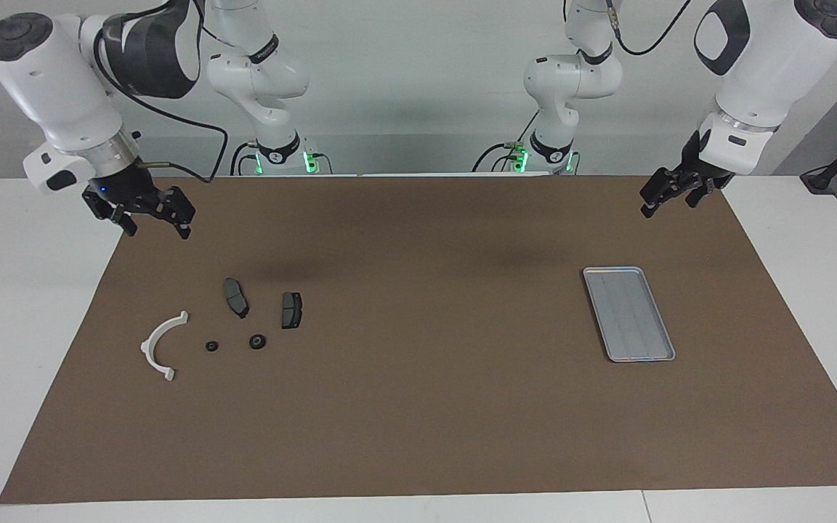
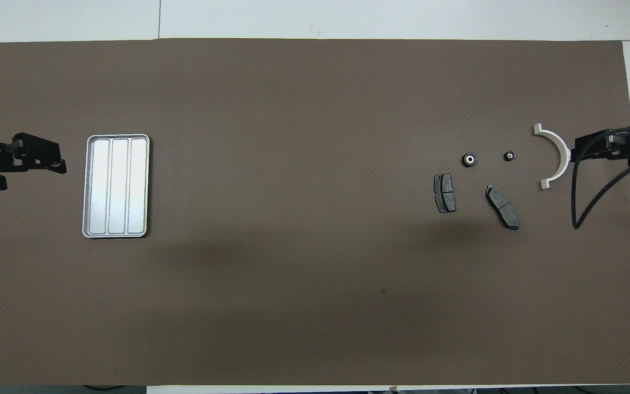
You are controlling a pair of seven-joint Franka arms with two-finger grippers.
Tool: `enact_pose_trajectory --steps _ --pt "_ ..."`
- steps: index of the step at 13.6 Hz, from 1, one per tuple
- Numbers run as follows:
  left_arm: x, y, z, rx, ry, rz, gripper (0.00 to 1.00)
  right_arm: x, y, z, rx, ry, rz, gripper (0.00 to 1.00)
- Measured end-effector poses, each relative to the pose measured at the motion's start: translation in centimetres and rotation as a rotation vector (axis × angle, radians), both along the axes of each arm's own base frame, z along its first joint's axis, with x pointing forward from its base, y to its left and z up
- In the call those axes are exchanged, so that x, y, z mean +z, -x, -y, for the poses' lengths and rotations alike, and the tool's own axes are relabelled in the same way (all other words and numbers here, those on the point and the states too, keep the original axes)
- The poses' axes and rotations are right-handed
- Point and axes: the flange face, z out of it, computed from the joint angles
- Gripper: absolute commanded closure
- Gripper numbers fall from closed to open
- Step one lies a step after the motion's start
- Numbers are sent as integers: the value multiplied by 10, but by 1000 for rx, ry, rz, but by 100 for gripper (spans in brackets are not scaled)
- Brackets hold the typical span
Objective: Pick bearing gear from pile to tray
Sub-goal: 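Reach the right gripper to the farther black bearing and grasp it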
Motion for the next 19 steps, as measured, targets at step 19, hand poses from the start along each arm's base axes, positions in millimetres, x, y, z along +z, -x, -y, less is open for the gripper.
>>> enact_pose_trajectory --steps 19 --pt "0 0 0 0 0 0 0 -211 -78 -2 42 41 -28 8"
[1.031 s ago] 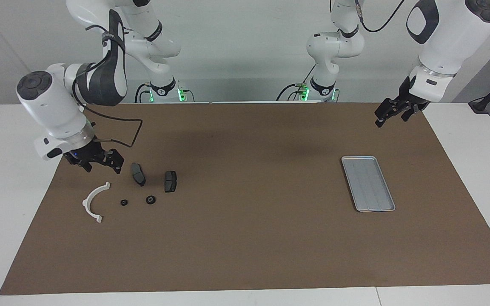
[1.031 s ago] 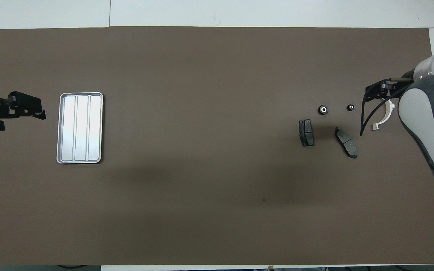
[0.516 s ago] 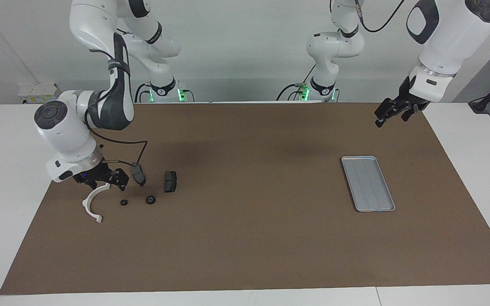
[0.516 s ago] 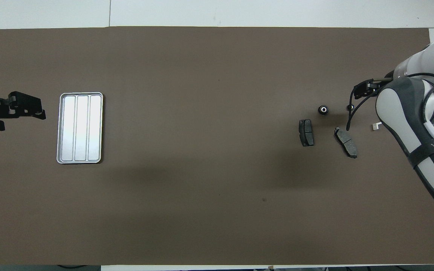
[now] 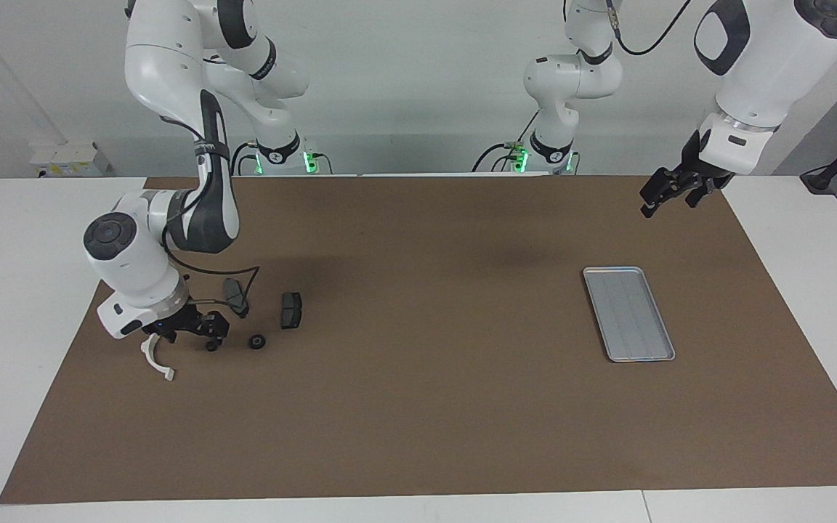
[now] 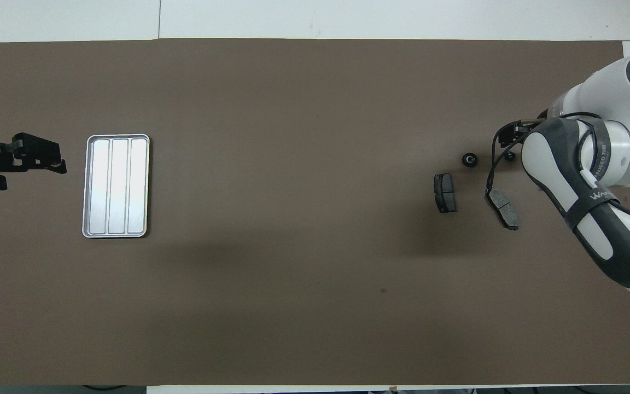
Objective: Pick bearing gear from pile to tray
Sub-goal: 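Reach the right gripper to the farther black bearing and grasp it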
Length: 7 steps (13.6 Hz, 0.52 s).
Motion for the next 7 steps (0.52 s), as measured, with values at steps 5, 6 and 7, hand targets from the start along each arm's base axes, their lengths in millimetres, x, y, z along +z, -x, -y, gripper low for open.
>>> enact_pose_trajectory --steps 5,6,7 --pt "0 0 0 0 0 0 0 -14 0 -2 7 -1 -21 8" --pt "0 0 0 0 0 0 0 -16 1 -2 15 -2 -24 8" --pt "0 0 0 0 0 0 0 -17 2 -2 22 -2 -28 8"
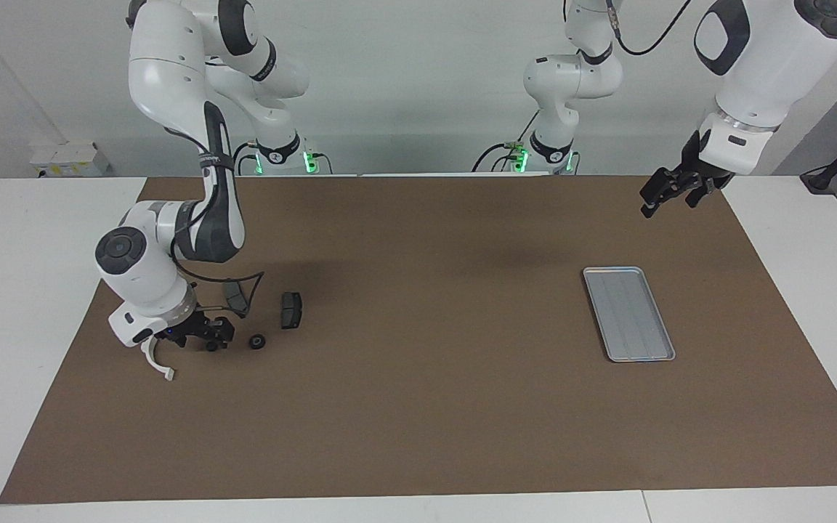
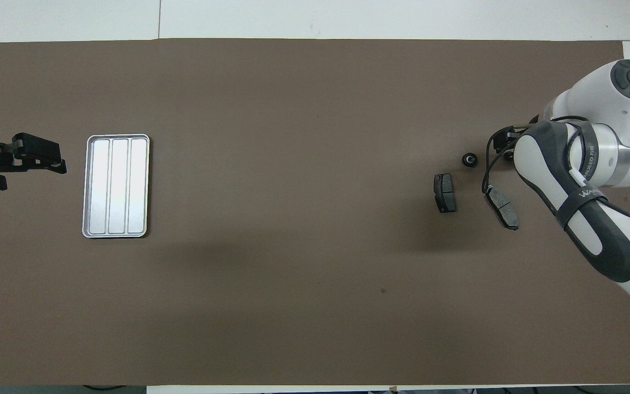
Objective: Pick bearing gear from pile to tray
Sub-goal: 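Reach the right gripper to the farther black bearing and grasp it, then carry the bearing with the right gripper to the table center and release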
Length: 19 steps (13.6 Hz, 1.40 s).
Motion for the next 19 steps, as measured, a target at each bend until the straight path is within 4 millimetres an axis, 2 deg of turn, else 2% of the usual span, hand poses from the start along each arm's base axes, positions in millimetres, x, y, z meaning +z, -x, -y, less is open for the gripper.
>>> enact_pose_trajectory --steps 9,13,14,15,19 --pt "0 0 0 0 0 0 0 -14 6 -1 6 -2 -13 8" --pt "0 0 0 0 0 0 0 -22 10 -1 16 -3 -11 13" --pt "0 0 0 0 0 0 0 -23 10 -1 18 -3 -12 17" --pt "0 0 0 0 0 0 0 -24 11 -2 19 -3 -14 31" --pt "0 0 0 0 0 0 0 -25 11 -2 19 -3 -15 67"
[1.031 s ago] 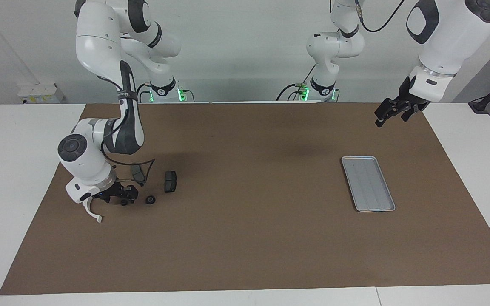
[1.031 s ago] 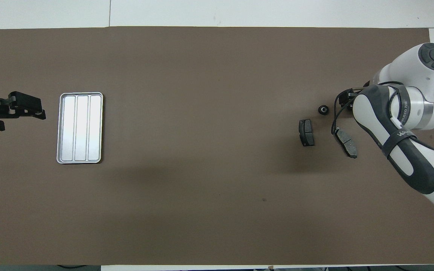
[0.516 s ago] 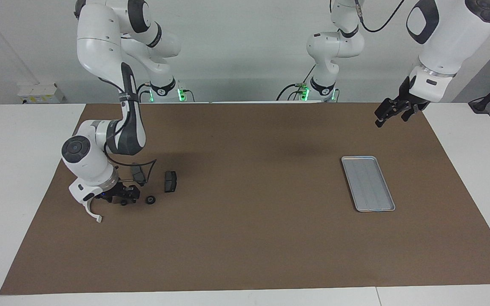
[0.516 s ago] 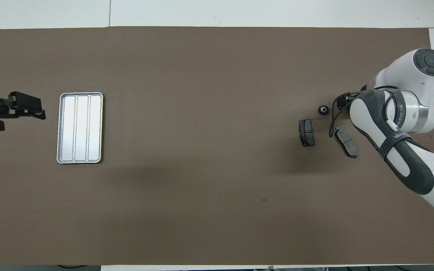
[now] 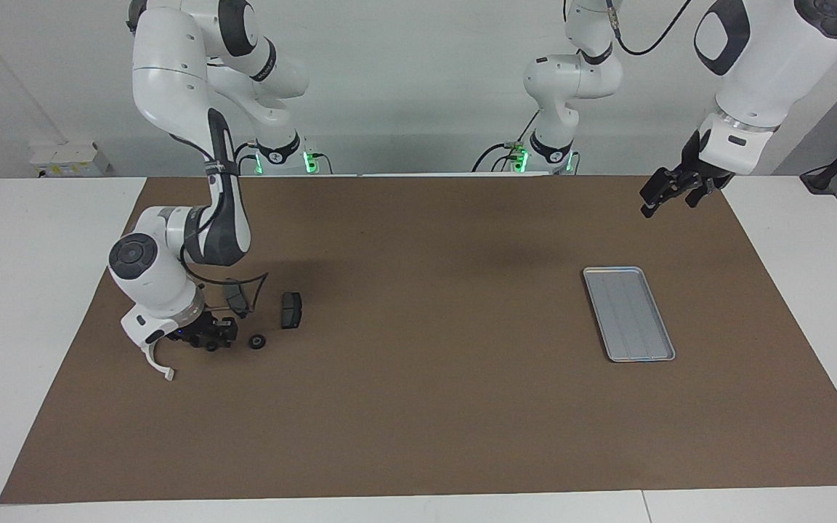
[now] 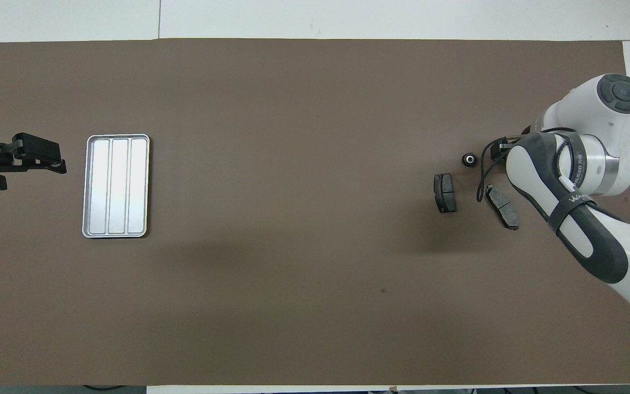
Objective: Pick bearing gear from pile to tray
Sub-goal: 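Carry the bearing with the right gripper to the table center and release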
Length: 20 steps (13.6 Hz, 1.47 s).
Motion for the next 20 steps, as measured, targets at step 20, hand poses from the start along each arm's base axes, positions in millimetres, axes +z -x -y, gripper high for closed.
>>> enact_pose_trajectory --steps 20 --pt "0 0 0 0 0 0 0 183 12 -310 146 -9 80 97"
